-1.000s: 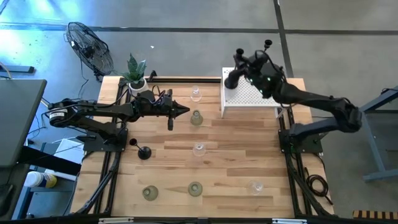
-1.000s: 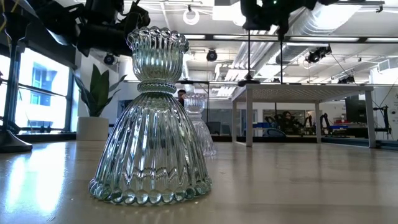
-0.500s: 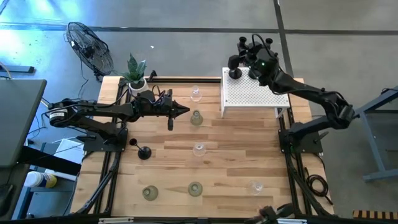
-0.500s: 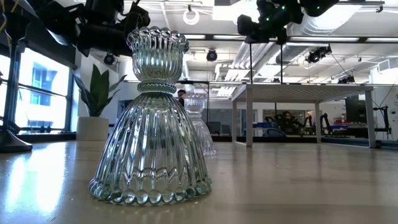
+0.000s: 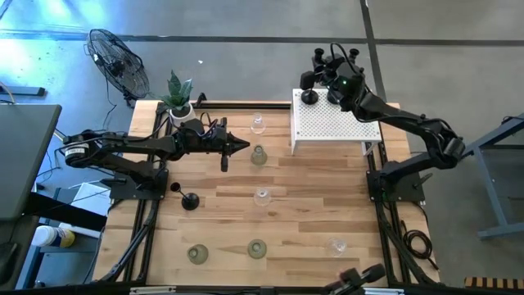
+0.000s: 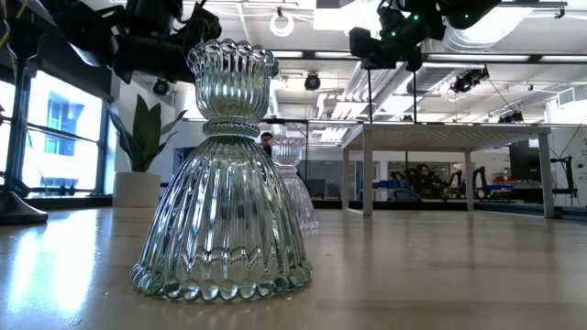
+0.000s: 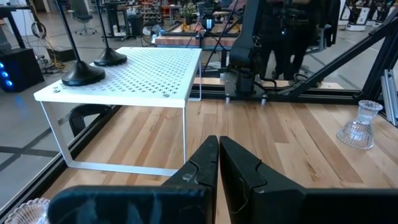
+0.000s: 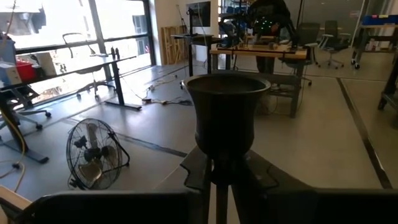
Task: Pick & Place candle stick holders
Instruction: Put the top black candle holder on the shelf aligned with the other black candle holder, then put the black candle holder on the shelf aligned with the other black candle holder
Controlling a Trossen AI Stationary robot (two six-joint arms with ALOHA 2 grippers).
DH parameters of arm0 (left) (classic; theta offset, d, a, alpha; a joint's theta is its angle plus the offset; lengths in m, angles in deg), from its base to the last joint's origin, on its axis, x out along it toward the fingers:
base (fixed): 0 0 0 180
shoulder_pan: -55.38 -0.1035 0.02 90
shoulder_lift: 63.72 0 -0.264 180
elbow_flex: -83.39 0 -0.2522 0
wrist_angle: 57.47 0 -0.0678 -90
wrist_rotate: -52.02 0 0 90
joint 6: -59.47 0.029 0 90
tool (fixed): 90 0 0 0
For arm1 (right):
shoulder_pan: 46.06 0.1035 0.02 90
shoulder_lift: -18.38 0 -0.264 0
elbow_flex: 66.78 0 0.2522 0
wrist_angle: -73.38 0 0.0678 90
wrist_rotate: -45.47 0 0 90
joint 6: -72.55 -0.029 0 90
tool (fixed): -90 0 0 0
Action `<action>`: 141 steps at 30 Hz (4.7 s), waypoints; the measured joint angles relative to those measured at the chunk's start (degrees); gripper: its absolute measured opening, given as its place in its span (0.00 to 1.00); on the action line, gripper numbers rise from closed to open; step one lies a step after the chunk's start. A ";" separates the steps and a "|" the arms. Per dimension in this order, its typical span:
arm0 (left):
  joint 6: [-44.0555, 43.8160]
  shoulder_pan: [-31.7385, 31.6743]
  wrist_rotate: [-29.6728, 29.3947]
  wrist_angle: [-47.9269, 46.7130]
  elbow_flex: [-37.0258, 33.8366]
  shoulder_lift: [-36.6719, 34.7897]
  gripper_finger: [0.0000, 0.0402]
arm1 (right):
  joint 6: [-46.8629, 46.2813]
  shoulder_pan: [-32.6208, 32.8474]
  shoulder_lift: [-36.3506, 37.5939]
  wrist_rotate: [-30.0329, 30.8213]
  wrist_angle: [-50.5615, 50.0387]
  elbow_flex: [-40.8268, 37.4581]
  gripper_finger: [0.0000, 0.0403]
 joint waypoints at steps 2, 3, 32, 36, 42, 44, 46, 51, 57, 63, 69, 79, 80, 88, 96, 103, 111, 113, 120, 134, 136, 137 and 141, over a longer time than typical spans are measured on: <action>0.00 0.00 0.00 0.00 0.00 0.00 0.04 | -0.18 0.15 0.00 -0.44 0.02 0.00 0.10; 0.00 0.00 0.00 0.00 0.00 0.00 0.04 | -0.18 0.20 0.00 -0.44 0.02 0.00 0.10; -0.20 0.00 0.00 0.00 0.02 0.00 0.04 | -0.23 4.02 2.09 3.84 -4.39 -0.11 0.39; -0.17 0.01 0.00 0.00 0.02 0.00 0.04 | -0.72 4.50 3.82 4.38 -7.62 -0.11 0.39; -0.18 0.02 -0.02 0.02 0.02 0.00 0.04 | -0.81 5.60 5.90 5.24 -11.31 -0.10 0.39; -0.19 0.01 -0.02 0.02 0.02 0.00 0.04 | -0.79 5.84 6.53 5.64 -13.06 -0.09 0.39; -0.20 0.01 -0.02 0.02 0.02 0.00 0.04 | -0.83 6.07 7.12 5.66 -15.21 -0.09 0.38; -0.22 0.02 -0.02 -0.02 0.02 0.00 0.04 | -0.73 8.16 9.13 5.61 -18.72 -0.11 0.38; -0.68 0.01 -0.02 -0.21 0.02 0.00 0.04 | 1.05 14.15 12.18 5.14 -21.50 -1.47 0.28; -1.91 0.02 -0.86 -0.90 0.02 0.00 0.04 | 0.72 21.92 16.41 3.10 -16.21 -12.53 0.05; 1.20 -0.02 -6.02 -19.48 4.84 -3.90 0.04 | -2.16 27.36 20.19 0.85 1.32 -28.86 0.04; -2.38 0.04 -8.65 -73.71 23.59 -15.16 0.00 | 0.95 29.07 22.53 -1.54 18.55 -41.62 0.01; -3.77 0.04 -9.65 -80.18 25.34 -15.31 0.01 | 1.47 29.07 22.61 -1.96 18.45 -41.66 0.00; -17.50 5.37 -11.57 -106.87 30.63 -16.68 0.01 | 5.14 29.07 22.64 -4.99 20.40 -41.68 0.00; -32.26 14.06 -14.23 -115.99 25.28 -25.05 0.01 | 6.51 29.09 22.64 -6.82 20.61 -41.68 0.00; -39.22 20.59 -13.45 -115.91 18.97 -34.18 0.01 | 6.75 29.07 22.64 -6.87 20.59 -41.68 0.00; -39.84 28.70 -8.63 -114.80 13.26 -39.64 0.01 | 6.74 29.07 22.64 -6.87 20.59 -41.68 0.00; -41.11 30.01 -9.57 -113.05 13.27 -40.23 0.01 | 6.75 29.07 22.64 -6.87 20.59 -41.68 0.00; -42.82 31.99 -11.13 -108.03 13.22 -39.88 0.15 | 6.73 29.07 22.62 -6.86 20.70 -41.68 0.00; -42.63 32.02 -8.31 -103.36 13.22 -39.08 0.42 | 6.73 29.07 22.62 -6.87 20.96 -41.66 0.00; -42.64 32.02 -8.22 -103.43 13.22 -39.08 0.42 | 6.81 29.07 22.62 -6.87 20.96 -41.66 0.00; -42.64 32.02 -7.98 -103.47 13.22 -39.08 0.42 | 7.17 29.07 22.62 -6.87 20.96 -41.66 0.00; -42.64 32.02 -6.76 -103.48 13.22 -39.08 0.42 | 7.68 29.07 22.62 -6.86 20.98 -41.66 0.00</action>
